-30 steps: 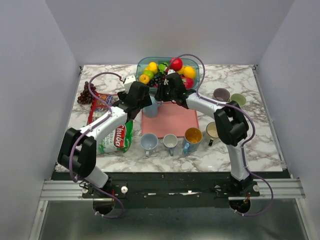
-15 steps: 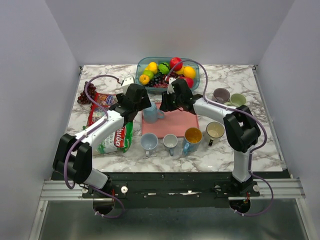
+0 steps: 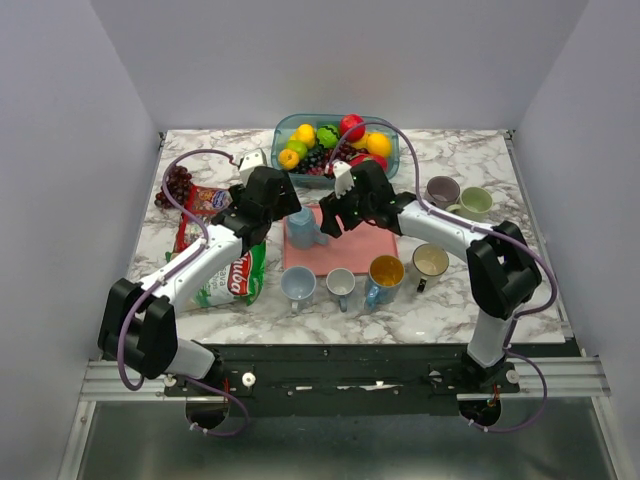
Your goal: Turn the mug right side up
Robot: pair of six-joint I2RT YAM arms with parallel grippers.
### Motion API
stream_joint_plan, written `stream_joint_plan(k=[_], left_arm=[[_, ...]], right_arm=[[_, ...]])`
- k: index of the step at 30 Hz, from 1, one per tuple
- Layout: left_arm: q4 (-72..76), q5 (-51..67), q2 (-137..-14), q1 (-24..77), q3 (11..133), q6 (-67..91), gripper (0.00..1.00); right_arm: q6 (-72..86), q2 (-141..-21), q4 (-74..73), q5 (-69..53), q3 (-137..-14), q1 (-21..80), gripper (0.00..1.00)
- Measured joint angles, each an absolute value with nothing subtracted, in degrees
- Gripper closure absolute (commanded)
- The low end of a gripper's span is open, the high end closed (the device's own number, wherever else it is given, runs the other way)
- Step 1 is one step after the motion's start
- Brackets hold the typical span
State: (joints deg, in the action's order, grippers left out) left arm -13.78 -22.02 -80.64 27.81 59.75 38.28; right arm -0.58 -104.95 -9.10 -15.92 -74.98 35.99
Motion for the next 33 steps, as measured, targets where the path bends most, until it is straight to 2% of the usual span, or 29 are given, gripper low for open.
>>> stream_joint_plan(k=[2,11,20,23,24,26,28,29,33], left_arm=[[-13.8,-22.0,-80.4,27.8,59.7,38.3,0.01],[-13.8,-22.0,-78.9,27.8,59.6,38.3,0.01],[-13.9,-22.0,-76.9,27.8,59.5,38.3,0.01],[-13.9,-22.0,-76.3,27.8,59.5,38.3,0.01],[-14.0,-22.0,-76.0,27.8,59.5,38.3,0.01],[-14.0,-22.0,-75.2,27.8,59.5,38.3,0.01],[-14.0,-22.0,-74.7,27.8,59.5,38.3,0.01],[-14.0,-22.0,-74.6,27.8,59.5,38.2,0.01],[-14.0,-22.0,-74.3,27.8,59.4,38.2,0.01]], right_arm=[[-2.5,-105.2,-10.2,-16.1,-75.3,36.4,0.25],[-7.8,-110.6,-14.0,-15.6,-79.9,40.4,0.37],[-9.1,-113.9,-14.9,-14.0,-82.3,41.6,0.55],[-9.2,-113.9,-14.7,-12.9,-82.3,41.7,0.68],[-9.3,-113.9,-14.7,-12.5,-82.3,41.7,0.78],[-9.7,-113.9,-14.7,-11.5,-82.3,41.7,0.85],[-9.5,-113.9,-14.3,-9.6,-82.4,41.8,0.96],[-9.5,-113.9,-14.4,-9.1,-82.4,42.0,0.99],[-9.2,-113.9,-13.9,-7.2,-82.4,42.0,0.99]])
